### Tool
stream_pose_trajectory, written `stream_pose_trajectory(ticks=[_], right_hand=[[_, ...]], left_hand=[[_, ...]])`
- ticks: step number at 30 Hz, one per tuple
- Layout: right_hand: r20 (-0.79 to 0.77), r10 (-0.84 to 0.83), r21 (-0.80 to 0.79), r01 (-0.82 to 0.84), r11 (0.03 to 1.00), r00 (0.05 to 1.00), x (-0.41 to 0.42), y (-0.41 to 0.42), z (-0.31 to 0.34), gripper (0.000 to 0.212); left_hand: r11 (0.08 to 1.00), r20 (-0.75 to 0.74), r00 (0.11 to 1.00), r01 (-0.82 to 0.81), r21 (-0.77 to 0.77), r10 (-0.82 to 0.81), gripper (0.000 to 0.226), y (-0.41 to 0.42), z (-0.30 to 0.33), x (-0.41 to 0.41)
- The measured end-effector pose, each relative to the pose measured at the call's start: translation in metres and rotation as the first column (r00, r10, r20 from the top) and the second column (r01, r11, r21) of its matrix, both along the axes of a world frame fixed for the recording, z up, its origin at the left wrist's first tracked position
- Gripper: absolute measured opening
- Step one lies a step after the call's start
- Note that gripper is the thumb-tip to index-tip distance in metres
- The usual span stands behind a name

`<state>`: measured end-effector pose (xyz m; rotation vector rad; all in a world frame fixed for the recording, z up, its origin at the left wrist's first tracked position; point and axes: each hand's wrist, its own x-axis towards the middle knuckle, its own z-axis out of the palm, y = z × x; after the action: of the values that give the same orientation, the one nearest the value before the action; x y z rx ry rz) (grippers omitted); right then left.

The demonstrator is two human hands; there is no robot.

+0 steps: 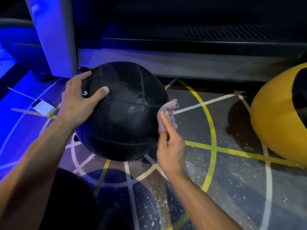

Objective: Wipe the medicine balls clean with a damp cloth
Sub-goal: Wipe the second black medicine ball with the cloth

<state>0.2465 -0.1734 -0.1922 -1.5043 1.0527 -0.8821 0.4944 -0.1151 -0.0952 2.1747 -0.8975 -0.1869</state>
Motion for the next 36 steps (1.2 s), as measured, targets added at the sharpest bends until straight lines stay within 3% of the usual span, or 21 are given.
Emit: stream_pose_trajectory(ticks=[2,4,7,12,16,19,20,22,24,26,29,32,34,36], right_hand=[[-0.074,-0.134,0.255,0.149,0.955,0.988,0.006,-0.020,-0.005,0.041],[-0.064,-0.136,0.340,0.149,0.929,0.989,-0.001,-0.014,-0.004,0.039],[0.116,0.032,0.246,-0.060,0.967,0.993,-0.022,0.022,0.012,0.042],[-0.013,-0.088,0.253,0.089,0.963,0.996,0.003,-0.021,0.008,0.040],[0.018,0.074,-0.030,-0.074,0.997,0.997,0.002,-0.013,0.007,0.043],[-0.237,0.056,0.201,-0.007,0.980,0.970,0.000,-0.033,-0.022,0.036],[-0.244,0.045,0.224,0.011,0.975,0.969,-0.001,-0.032,-0.022,0.035],[-0.070,0.001,0.152,0.009,0.988,0.998,-0.003,-0.017,-0.004,0.036],[0.090,0.068,-0.007,-0.067,0.998,0.994,-0.010,0.001,0.017,0.039],[0.033,0.094,-0.096,-0.091,0.991,0.995,-0.015,0.001,0.008,0.042],[-0.051,0.032,0.121,-0.026,0.992,0.998,-0.005,-0.038,-0.011,0.041],[0.011,0.021,0.427,-0.024,0.904,1.000,0.001,-0.070,-0.028,0.051],[0.085,0.005,0.581,-0.054,0.812,0.996,-0.001,-0.076,-0.037,0.054],[0.088,0.021,0.651,-0.074,0.755,0.996,-0.008,-0.076,-0.044,0.041]], left_hand=[[1.000,0.004,1.000,-0.024,-0.019,0.024,0.084,0.000,0.000,-0.005],[0.999,0.029,0.999,-0.024,-0.026,0.025,0.082,0.003,-0.001,-0.008],[0.998,-0.021,1.000,-0.015,-0.058,0.014,0.060,0.015,-0.003,-0.006],[0.992,-0.019,1.000,0.003,-0.126,-0.005,0.055,0.043,-0.008,-0.015],[0.989,-0.057,0.998,0.016,-0.149,-0.025,0.058,0.067,-0.013,-0.017],[0.987,-0.042,0.998,0.033,-0.156,-0.041,0.058,0.080,-0.014,-0.016],[0.987,-0.046,0.998,0.030,-0.155,-0.038,0.059,0.082,-0.015,-0.015],[0.989,-0.082,0.996,0.011,-0.144,-0.023,0.060,0.084,-0.014,-0.010],[0.991,-0.104,0.994,0.018,-0.132,-0.032,0.061,0.087,-0.012,-0.011],[0.993,-0.091,0.994,0.047,-0.107,-0.056,0.063,0.088,-0.005,-0.012],[0.995,-0.064,0.993,0.098,-0.017,-0.099,0.071,0.085,0.006,-0.011],[0.981,-0.019,0.987,0.162,0.107,-0.161,0.082,0.090,0.020,-0.015],[0.988,-0.052,0.989,0.139,0.066,-0.136,0.080,0.094,0.031,-0.019],[0.998,-0.146,0.988,0.050,-0.041,-0.056,0.079,0.087,0.035,-0.025]])
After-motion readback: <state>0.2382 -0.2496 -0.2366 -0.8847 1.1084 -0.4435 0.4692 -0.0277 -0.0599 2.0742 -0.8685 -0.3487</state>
